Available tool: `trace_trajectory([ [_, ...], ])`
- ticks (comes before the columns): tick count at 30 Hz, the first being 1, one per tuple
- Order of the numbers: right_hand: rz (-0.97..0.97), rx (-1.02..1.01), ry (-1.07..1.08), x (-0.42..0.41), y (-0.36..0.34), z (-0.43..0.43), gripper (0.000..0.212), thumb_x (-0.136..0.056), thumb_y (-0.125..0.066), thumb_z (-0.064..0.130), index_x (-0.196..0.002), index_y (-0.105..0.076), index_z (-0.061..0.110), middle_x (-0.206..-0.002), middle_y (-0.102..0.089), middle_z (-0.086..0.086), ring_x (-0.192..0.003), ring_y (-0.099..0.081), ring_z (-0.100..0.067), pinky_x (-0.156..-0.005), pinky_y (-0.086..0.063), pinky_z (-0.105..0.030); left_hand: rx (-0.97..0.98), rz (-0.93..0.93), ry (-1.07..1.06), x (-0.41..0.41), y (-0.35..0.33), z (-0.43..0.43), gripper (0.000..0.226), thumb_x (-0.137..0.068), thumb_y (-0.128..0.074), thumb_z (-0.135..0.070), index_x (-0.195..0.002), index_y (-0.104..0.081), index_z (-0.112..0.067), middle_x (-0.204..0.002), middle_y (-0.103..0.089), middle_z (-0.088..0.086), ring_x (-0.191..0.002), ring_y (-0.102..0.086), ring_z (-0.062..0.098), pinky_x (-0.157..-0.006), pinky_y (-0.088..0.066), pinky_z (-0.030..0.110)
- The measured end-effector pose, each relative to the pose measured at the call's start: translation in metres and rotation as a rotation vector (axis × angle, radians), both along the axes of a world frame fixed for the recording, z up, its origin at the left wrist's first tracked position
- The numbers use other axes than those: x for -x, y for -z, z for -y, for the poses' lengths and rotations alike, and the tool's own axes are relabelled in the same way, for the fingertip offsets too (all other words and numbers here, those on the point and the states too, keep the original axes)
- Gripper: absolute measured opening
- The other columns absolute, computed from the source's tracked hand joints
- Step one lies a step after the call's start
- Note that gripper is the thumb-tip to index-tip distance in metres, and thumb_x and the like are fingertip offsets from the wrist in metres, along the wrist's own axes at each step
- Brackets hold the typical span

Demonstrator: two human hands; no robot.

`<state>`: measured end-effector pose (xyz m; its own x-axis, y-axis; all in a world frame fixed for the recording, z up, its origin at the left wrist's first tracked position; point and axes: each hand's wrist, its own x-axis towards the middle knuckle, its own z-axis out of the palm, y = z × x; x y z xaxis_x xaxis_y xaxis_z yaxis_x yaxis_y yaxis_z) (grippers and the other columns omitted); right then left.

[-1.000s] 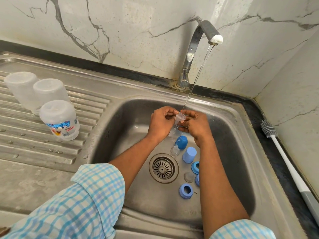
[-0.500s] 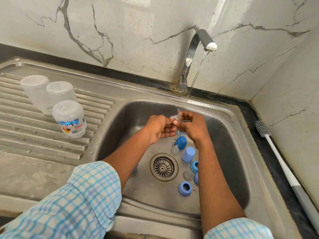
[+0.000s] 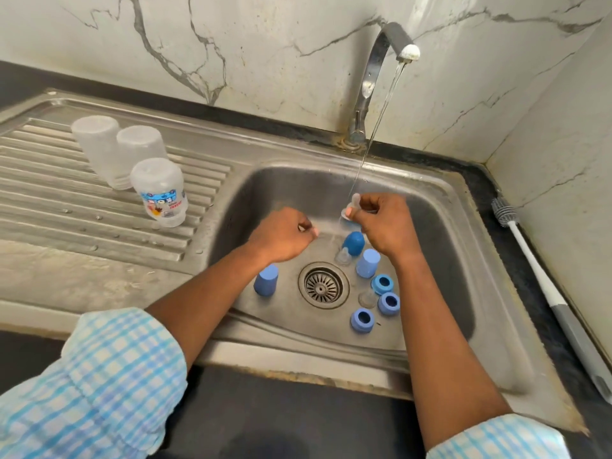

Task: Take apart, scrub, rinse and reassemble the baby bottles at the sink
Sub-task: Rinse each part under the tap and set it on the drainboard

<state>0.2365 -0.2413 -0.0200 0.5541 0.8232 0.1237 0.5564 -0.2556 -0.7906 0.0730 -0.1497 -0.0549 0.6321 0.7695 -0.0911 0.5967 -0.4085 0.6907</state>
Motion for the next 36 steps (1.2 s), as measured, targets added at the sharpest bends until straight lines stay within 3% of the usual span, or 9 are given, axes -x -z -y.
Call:
trace_trajectory([
  [4, 0.100, 0.003, 0.064, 0.002, -0.001, 0.003, 0.021, -0.087, -0.074, 0.025, -0.091, -0.075, 0.004, -0.085, -0.073, -0.013, -0.085, -0.069, -0.028, -0.081, -0.056, -0.046, -0.094, -0.146, 0.016, 0.006, 0.005, 0.002, 0.029, -0.093, -0.062, -0.042, -0.113, -0.072, -0.024, -0.114, -0.072, 0.000, -0.107, -0.066, 0.022, -0.092, -0.053, 0.036],
  [9, 0.096, -0.295, 0.169, 0.005, -0.032, 0.004, 0.035, -0.087, -0.075, 0.029, -0.117, -0.071, 0.010, -0.099, -0.071, 0.006, -0.084, -0.066, -0.008, -0.070, -0.048, -0.007, -0.174, -0.141, 0.016, -0.002, -0.002, 0.004, 0.031, -0.096, -0.058, -0.042, -0.119, -0.069, -0.025, -0.114, -0.071, 0.001, -0.104, -0.065, 0.023, -0.086, -0.053, 0.035],
  [11, 0.100, -0.340, 0.166, 0.009, -0.033, 0.001, 0.037, -0.087, -0.076, 0.027, -0.119, -0.070, 0.010, -0.101, -0.069, 0.006, -0.084, -0.065, -0.006, -0.069, -0.045, -0.003, -0.195, -0.153, 0.004, -0.002, -0.004, 0.002, 0.032, -0.096, -0.058, -0.042, -0.121, -0.068, -0.025, -0.116, -0.071, 0.001, -0.106, -0.064, 0.024, -0.084, -0.050, 0.033],
  [22, 0.095, -0.435, 0.156, 0.015, -0.035, -0.003, 0.032, -0.087, -0.075, 0.029, -0.114, -0.071, 0.012, -0.095, -0.069, 0.009, -0.076, -0.062, -0.001, -0.069, -0.050, -0.012, -0.213, -0.149, -0.025, -0.006, 0.000, -0.004, 0.032, -0.096, -0.056, -0.042, -0.122, -0.068, -0.028, -0.116, -0.071, -0.001, -0.104, -0.065, 0.023, -0.081, -0.047, 0.031],
  [27, 0.204, -0.706, 0.199, 0.022, -0.038, -0.001, 0.015, -0.089, -0.072, 0.029, -0.101, -0.071, 0.019, -0.092, -0.070, 0.000, -0.077, -0.061, -0.007, -0.070, -0.049, -0.020, -0.255, -0.081, -0.078, -0.006, -0.003, -0.006, 0.034, -0.096, -0.056, -0.037, -0.127, -0.064, -0.028, -0.118, -0.070, -0.003, -0.108, -0.064, 0.025, -0.088, -0.051, 0.037],
  [29, 0.200, -0.521, 0.183, 0.015, -0.016, -0.004, 0.015, -0.088, -0.073, 0.029, -0.098, -0.071, 0.017, -0.092, -0.070, 0.002, -0.079, -0.062, -0.007, -0.072, -0.051, -0.021, -0.265, -0.041, -0.092, -0.005, -0.004, -0.006, 0.032, -0.096, -0.056, -0.034, -0.126, -0.065, -0.028, -0.118, -0.071, -0.004, -0.108, -0.065, 0.024, -0.090, -0.053, 0.039],
  [32, 0.133, 0.167, 0.125, 0.009, 0.013, -0.006, 0.020, -0.086, -0.074, 0.036, -0.081, -0.074, 0.017, -0.080, -0.073, -0.002, -0.072, -0.067, -0.016, -0.075, -0.058, -0.041, -0.281, -0.016, -0.091, -0.003, -0.005, -0.005, 0.030, -0.096, -0.055, -0.033, -0.124, -0.067, -0.028, -0.115, -0.071, -0.004, -0.105, -0.066, 0.024, -0.089, -0.055, 0.042],
  [34, 0.178, -0.020, 0.234, 0.008, 0.001, -0.010, 0.026, -0.089, -0.069, 0.040, -0.077, -0.072, 0.017, -0.075, -0.072, 0.000, -0.068, -0.065, -0.015, -0.070, -0.056, -0.037, -0.293, -0.012, -0.093, -0.003, -0.005, -0.006, 0.029, -0.096, -0.055, -0.033, -0.122, -0.067, -0.028, -0.113, -0.072, -0.004, -0.103, -0.067, 0.024, -0.087, -0.056, 0.042],
  [36, 0.199, -0.504, 0.280, 0.018, -0.027, -0.008, 0.020, -0.091, -0.068, 0.037, -0.084, -0.070, 0.018, -0.082, -0.070, 0.005, -0.072, -0.060, -0.008, -0.068, -0.051, -0.022, -0.291, -0.004, -0.102, -0.004, -0.004, -0.008, 0.028, -0.096, -0.054, -0.033, -0.121, -0.067, -0.028, -0.112, -0.072, -0.003, -0.101, -0.067, 0.025, -0.085, -0.056, 0.042],
])
